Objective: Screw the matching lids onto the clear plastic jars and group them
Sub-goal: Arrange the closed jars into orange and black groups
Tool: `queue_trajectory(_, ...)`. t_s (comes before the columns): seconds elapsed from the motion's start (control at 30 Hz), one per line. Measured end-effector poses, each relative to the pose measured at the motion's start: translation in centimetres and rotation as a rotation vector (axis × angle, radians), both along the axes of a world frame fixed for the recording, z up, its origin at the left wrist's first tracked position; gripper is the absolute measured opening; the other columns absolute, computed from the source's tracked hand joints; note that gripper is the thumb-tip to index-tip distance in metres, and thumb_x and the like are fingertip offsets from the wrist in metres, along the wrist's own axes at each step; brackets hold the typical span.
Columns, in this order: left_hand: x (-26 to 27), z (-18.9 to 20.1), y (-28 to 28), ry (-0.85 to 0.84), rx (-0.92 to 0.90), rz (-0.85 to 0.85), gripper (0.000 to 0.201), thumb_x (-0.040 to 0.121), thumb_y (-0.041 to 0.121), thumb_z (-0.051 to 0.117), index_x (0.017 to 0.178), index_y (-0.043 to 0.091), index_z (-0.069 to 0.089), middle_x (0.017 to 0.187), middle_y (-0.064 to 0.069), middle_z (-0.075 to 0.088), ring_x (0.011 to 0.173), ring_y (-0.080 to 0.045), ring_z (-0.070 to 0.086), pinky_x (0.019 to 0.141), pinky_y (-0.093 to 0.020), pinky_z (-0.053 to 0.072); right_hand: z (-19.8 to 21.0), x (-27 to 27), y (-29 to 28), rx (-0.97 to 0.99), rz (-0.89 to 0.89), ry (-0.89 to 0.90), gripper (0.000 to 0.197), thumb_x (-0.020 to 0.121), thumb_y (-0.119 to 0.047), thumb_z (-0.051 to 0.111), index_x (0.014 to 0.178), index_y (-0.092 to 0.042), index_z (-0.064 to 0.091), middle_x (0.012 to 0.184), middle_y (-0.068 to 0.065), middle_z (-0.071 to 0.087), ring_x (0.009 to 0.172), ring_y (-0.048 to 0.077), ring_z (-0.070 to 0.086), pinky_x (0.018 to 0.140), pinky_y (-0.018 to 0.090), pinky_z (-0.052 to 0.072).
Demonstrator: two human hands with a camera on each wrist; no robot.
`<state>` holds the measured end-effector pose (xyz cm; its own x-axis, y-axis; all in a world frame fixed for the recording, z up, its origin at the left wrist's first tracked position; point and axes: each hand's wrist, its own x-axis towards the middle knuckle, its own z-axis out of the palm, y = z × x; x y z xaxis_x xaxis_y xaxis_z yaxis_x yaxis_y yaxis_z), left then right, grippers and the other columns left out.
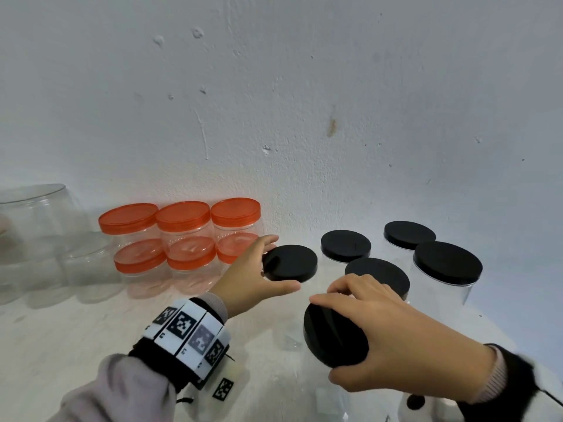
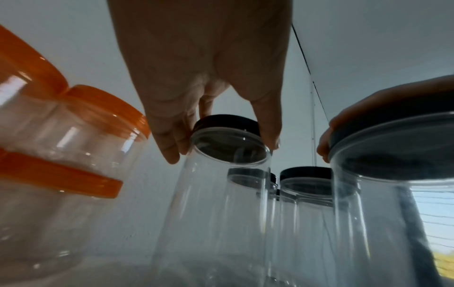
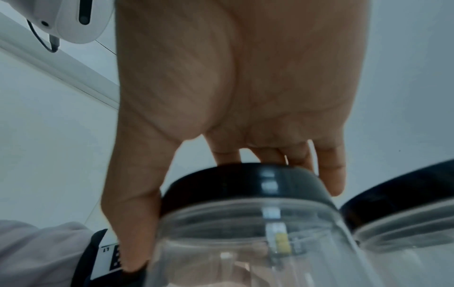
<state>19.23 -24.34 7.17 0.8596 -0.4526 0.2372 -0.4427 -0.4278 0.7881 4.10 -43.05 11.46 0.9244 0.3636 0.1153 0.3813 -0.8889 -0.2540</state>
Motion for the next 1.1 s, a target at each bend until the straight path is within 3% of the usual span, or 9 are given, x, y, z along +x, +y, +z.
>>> queue_trajectory(0.17,0.7,0.4,4.0,-0.049,-0.071,0.137,0.075,0.065,0.031,0.086,0.125,0.033,0.041,0.118,0.019,0.049,0.112,-0.006,0.053,0.093,-0.025,0.046,0.0,1.9,3.6,0.181,-0.099,-0.1,0.065,0.072,-0.051,0.066,0.128,-0.043,0.035,0.116,-0.017,0.025,0.11,0.01,0.035,0.092,0.024,0.039)
queue_trajectory(0.3,1.5,0.3,7.4,-0.06,-0.092,0.236,0.078,0.064,0.033,0.086,0.128,0.028,0.043,0.117,0.015,0.052,0.106,-0.003,0.053,0.083,-0.019,0.045,-0.5,5.9,6.9,0.33,-0.25,-0.167,0.063,0.075,-0.044,0.068,0.13,-0.03,0.041,0.115,-0.007,0.027,0.107,0.017,0.034,0.089,0.029,0.038)
queue_trajectory(0.4,2.0,-0.1,9.5,-0.054,-0.073,0.287,0.089,0.063,0.037,0.086,0.137,0.024,0.038,0.126,0.009,0.047,0.11,-0.007,0.051,0.088,-0.024,0.045,-1.2,9.9,8.4,0.366,-0.402,-0.189,0.067,0.076,-0.04,0.069,0.134,-0.022,0.04,0.126,0.002,0.029,0.113,0.024,0.033,0.097,0.035,0.036)
queue_trajectory(0.53,2.8,-0.7,11.3,-0.043,-0.061,0.293,0.098,0.062,0.04,0.086,0.142,0.023,0.032,0.132,0.006,0.043,0.118,-0.013,0.048,0.096,-0.029,0.043,-2.0,14.6,8.7,0.397,-0.563,-0.206,0.07,0.077,-0.035,0.069,0.136,-0.016,0.037,0.133,0.009,0.028,0.12,0.028,0.031,0.098,0.035,0.032)
queue_trajectory(0.67,3.0,-1.2,12.2,-0.022,-0.079,0.263,0.105,0.058,0.052,0.082,0.145,0.025,0.029,0.129,0.014,0.042,0.119,-0.007,0.045,0.095,-0.025,0.04,-2.2,18.2,8.1,0.398,-0.678,-0.216,0.073,0.078,-0.033,0.071,0.137,-0.01,0.035,0.136,0.014,0.027,0.124,0.031,0.03,0.1,0.039,0.036)
queue_trajectory(0.73,2.9,-1.4,12.2,-0.01,-0.104,0.236,0.098,0.056,0.054,0.08,0.139,0.032,0.033,0.119,0.025,0.045,0.113,0.002,0.048,0.088,-0.015,0.04,-2.2,19.7,7.6,0.412,-0.701,-0.209,0.072,0.079,-0.029,0.072,0.138,-0.008,0.035,0.138,0.015,0.026,0.126,0.031,0.029,0.101,0.04,0.038)
queue_trajectory(0.83,2.5,-1.5,12.1,-0.003,-0.15,0.212,0.08,0.054,0.055,0.079,0.118,0.048,0.033,0.107,0.038,0.041,0.094,0.026,0.046,0.071,-0.002,0.039,-2.2,21.6,6.8,0.448,-0.709,-0.153,0.071,0.079,-0.023,0.074,0.137,-0.006,0.037,0.14,0.014,0.028,0.128,0.031,0.03,0.098,0.038,0.039)
queue_trajectory(0.97,2.4,-1.5,12.0,-0.032,-0.154,0.197,0.06,0.053,0.058,0.075,0.101,0.054,0.04,0.105,0.035,0.043,0.092,0.029,0.044,0.07,-0.007,0.039,-2.3,23.2,6.1,0.468,-0.696,-0.085,0.074,0.078,-0.021,0.077,0.138,-0.007,0.037,0.14,0.014,0.029,0.129,0.032,0.031,0.101,0.037,0.037)
queue_trajectory(1.1,2.4,-1.6,12.0,-0.037,-0.172,0.192,0.059,0.053,0.058,0.075,0.1,0.057,0.039,0.107,0.031,0.045,0.098,0.024,0.043,0.073,-0.01,0.039,-2.3,24.4,6.0,0.476,-0.683,-0.062,0.075,0.077,-0.021,0.077,0.139,-0.007,0.037,0.142,0.014,0.028,0.13,0.032,0.031,0.103,0.038,0.037)
